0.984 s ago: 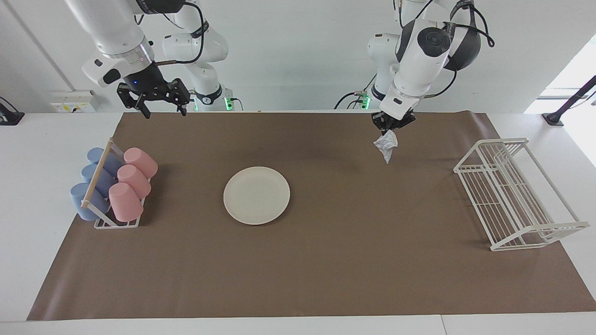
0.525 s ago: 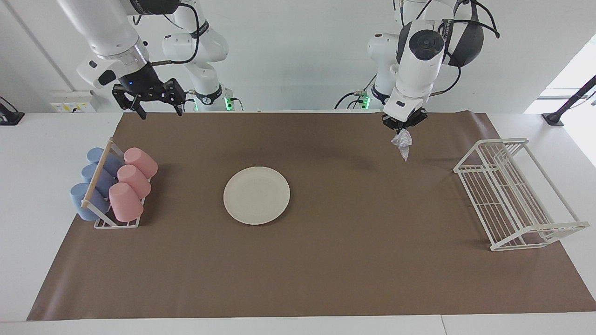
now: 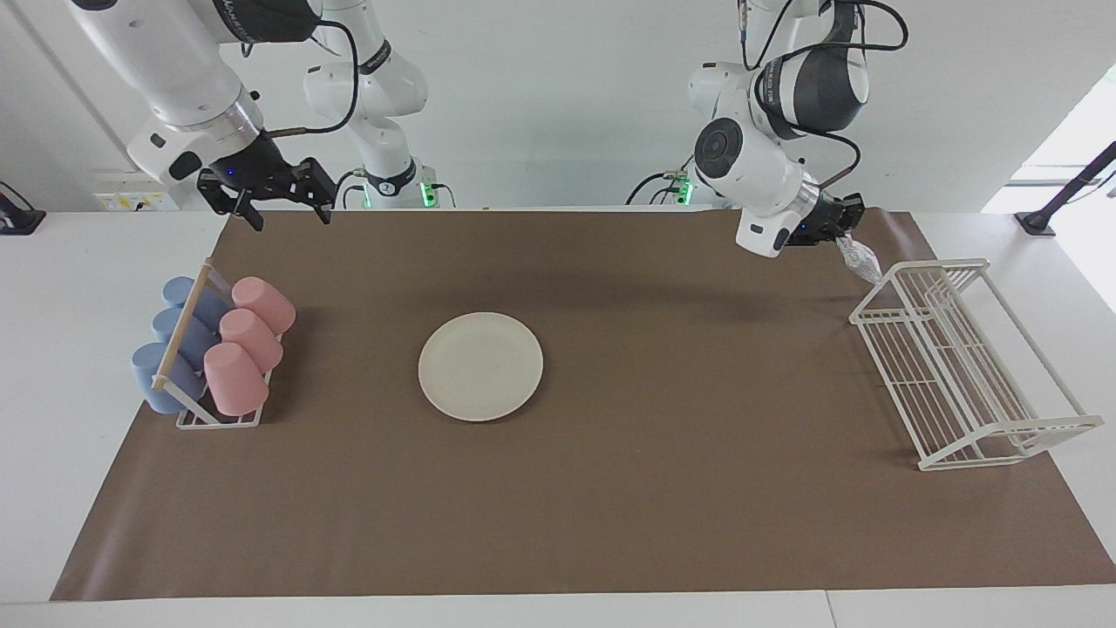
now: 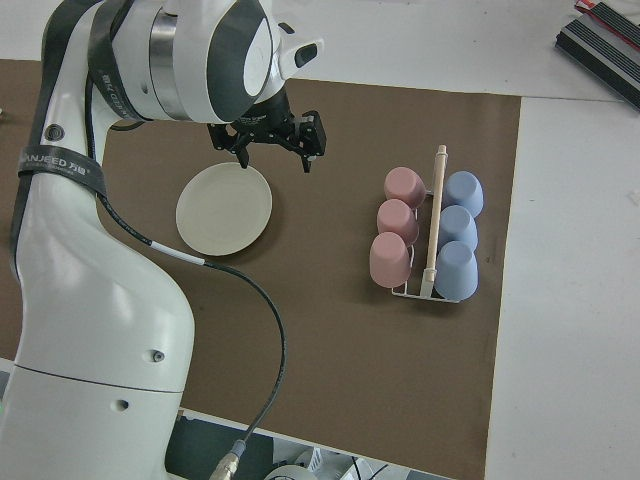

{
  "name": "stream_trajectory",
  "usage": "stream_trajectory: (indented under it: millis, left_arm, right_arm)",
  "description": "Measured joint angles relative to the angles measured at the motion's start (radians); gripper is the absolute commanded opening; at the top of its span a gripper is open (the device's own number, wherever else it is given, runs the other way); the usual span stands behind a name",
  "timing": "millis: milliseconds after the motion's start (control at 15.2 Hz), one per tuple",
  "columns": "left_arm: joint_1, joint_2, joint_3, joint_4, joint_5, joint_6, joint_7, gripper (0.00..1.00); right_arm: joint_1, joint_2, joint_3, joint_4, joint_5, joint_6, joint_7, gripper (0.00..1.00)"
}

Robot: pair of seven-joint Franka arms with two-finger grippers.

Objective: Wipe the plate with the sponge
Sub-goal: 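Return the sponge into the wire basket with the left gripper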

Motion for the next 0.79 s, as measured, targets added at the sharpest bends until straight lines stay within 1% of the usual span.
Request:
stream_trajectory:
  millis: [197,393,590,787]
  left_arm:
    - [0.024,0.076,0.006,0.052,0.128,-0.005,0.000,0.00]
    - [0.056,0.128,0.009,0.062,0.225,0.003,0.003,0.00]
    - [0.091,0.209,0.009,0.088,0.284,0.023,0.038,0.00]
    - [0.126,0.323,0.010,0.170,0.331,0.044,0.071,0.00]
  right_arm:
    - [-0.006,0.000,0.000,0.001,0.000,-0.004,0.000,1.00]
    - [-0.006,0.000,0.000,0.002,0.000,-0.010,0.000,1.00]
    - [-0.008,0.000,-0.005,0.002,0.000,-0.010,0.000,1.00]
    - [-0.010,0.000,-0.011,0.002,0.000,-0.010,0.002,1.00]
